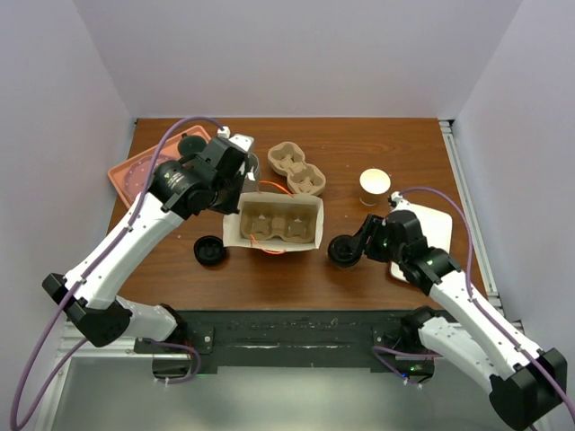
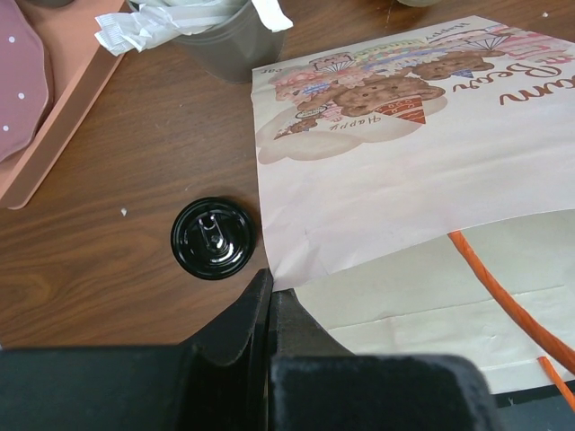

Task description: Pack the takeout coffee

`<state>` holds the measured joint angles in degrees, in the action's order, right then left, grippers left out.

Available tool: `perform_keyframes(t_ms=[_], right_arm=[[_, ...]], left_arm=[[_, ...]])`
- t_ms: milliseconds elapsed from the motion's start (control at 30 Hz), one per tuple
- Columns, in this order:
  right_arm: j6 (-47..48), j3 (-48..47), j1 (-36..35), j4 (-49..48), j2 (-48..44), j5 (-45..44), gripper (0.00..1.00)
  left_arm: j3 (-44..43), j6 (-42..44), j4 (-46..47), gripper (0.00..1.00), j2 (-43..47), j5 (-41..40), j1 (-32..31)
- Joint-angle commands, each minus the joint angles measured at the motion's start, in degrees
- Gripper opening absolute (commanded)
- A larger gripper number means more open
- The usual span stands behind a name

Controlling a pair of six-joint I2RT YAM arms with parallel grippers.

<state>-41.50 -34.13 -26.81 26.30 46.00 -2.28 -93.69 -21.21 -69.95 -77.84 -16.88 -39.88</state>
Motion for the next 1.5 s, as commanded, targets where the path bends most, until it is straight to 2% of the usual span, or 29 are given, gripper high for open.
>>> perform_keyframes(t_ms=[0,167,233,433,633,767,867,1000,1300,1467], right_arm=[[1.94,-5.22,0.27,4.45,-0.39,-5.17,0.63],[4.49,-14.89,0.35,16.29,3.74,-10.71,0.65],[5.98,-19.21,0.18,19.29,5.84,-10.29,0.65],[10.91,-24.84,-0.09,24.05,12.44,-6.16,0.73],[9.95,-27.04,-5.00,27.12,17.98,-8.69,0.77],[8.19,-28.62,-11.23,28.36,21.41,-11.60,0.82],[6.35,-28.54,-12.21,28.71,23.43,-13.53,0.84],[7.04,-27.57,-12.13,28.01,24.05,-16.17,0.84],[7.66,-25.99,-12.30,24.76,25.98,-15.12,0.84],[7.66,-25.90,-12.57,24.41,27.83,-17.39,0.84]], left_arm=[[-2.37,1.09,1.31,0.00,-0.11,0.88,0.24],[-2.64,0.38,1.57,0.00,-0.20,1.77,0.33],[-2.72,0.03,2.01,0.00,-0.12,2.12,0.24],[-2.64,-0.41,2.72,0.00,-0.55,3.00,0.33],[-3.52,-0.23,2.81,0.00,-0.56,2.73,0.33],[-3.52,-0.32,2.98,0.00,-0.20,2.91,0.33],[-3.78,-0.50,3.16,0.00,-0.03,3.17,0.33],[-3.69,-0.85,3.33,0.00,0.15,4.23,0.33],[-3.60,-1.02,3.24,0.00,0.94,4.84,0.33],[-3.78,-1.46,3.07,0.00,1.03,5.63,0.33]])
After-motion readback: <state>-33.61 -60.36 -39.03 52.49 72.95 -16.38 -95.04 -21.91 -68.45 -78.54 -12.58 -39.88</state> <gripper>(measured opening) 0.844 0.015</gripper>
